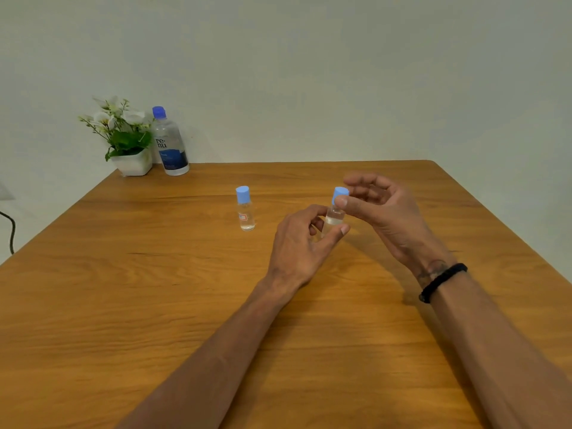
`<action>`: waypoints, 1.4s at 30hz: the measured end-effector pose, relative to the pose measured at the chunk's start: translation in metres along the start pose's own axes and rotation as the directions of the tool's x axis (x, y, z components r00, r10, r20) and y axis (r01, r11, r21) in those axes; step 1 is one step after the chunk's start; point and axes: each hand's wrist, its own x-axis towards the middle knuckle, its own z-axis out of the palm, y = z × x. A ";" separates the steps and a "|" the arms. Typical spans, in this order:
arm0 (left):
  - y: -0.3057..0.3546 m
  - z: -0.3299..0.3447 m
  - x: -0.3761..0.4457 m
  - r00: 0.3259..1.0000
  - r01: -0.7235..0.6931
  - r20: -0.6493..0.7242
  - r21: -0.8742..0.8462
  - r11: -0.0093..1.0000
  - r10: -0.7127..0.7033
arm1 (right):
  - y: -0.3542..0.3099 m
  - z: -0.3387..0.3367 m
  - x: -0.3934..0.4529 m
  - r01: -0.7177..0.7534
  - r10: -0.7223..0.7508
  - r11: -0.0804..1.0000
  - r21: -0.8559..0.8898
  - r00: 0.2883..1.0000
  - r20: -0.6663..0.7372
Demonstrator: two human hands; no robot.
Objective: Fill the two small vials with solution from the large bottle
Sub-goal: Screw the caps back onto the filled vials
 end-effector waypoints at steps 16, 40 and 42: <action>-0.003 0.001 0.000 1.000 -0.014 0.003 0.031 0.999 0.014 | -0.002 -0.003 0.001 -0.081 0.067 0.991 0.105 0.989 0.131; -0.004 0.001 0.001 0.997 0.024 -0.069 0.034 0.999 -0.021 | 0.007 0.004 0.001 -0.013 0.014 0.999 0.040 1.000 -0.023; -0.004 0.001 0.001 0.997 0.026 -0.069 0.030 0.999 -0.024 | 0.006 0.002 0.002 -0.035 0.032 0.995 0.095 0.999 0.027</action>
